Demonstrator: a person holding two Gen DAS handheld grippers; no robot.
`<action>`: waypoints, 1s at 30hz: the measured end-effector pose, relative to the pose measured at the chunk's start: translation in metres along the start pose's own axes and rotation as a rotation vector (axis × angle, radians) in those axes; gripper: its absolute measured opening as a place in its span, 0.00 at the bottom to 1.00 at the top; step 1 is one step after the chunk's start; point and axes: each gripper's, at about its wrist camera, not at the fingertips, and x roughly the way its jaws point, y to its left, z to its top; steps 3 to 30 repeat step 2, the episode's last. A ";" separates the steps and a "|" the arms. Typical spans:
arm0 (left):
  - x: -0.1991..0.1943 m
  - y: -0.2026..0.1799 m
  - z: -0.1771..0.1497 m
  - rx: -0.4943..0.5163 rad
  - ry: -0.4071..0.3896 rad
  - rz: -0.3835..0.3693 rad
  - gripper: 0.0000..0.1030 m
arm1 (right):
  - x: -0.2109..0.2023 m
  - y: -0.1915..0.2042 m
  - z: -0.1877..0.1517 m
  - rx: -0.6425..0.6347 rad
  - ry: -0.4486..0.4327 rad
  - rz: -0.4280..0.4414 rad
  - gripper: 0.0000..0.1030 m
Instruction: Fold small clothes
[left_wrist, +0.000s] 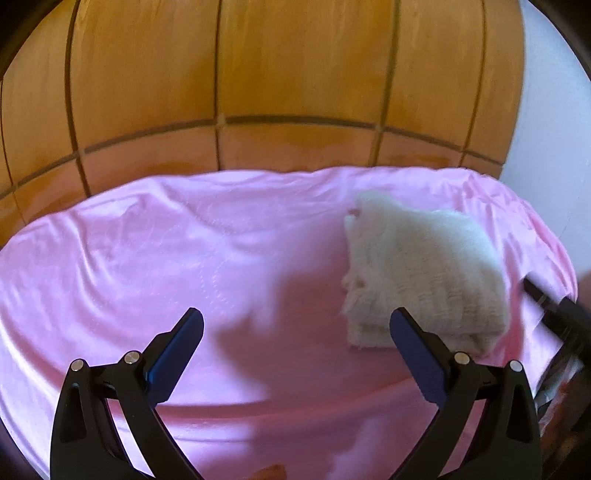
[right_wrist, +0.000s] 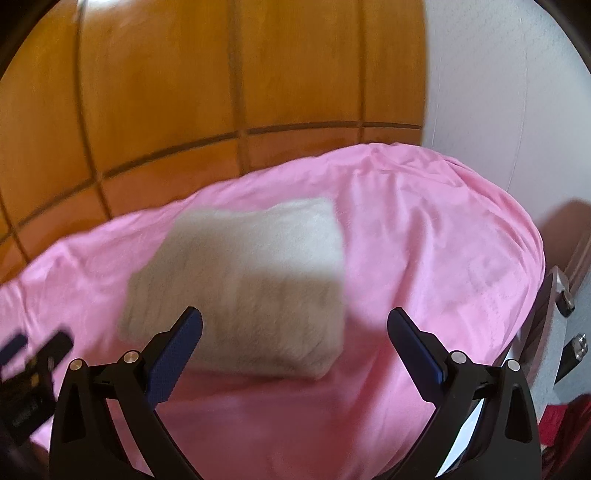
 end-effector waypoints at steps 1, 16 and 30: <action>0.005 0.003 -0.003 -0.003 0.014 0.015 0.98 | 0.008 -0.011 0.009 0.015 -0.001 -0.022 0.96; 0.008 0.006 -0.005 -0.005 0.024 0.022 0.98 | 0.015 -0.021 0.014 0.034 -0.001 -0.036 0.96; 0.008 0.006 -0.005 -0.005 0.024 0.022 0.98 | 0.015 -0.021 0.014 0.034 -0.001 -0.036 0.96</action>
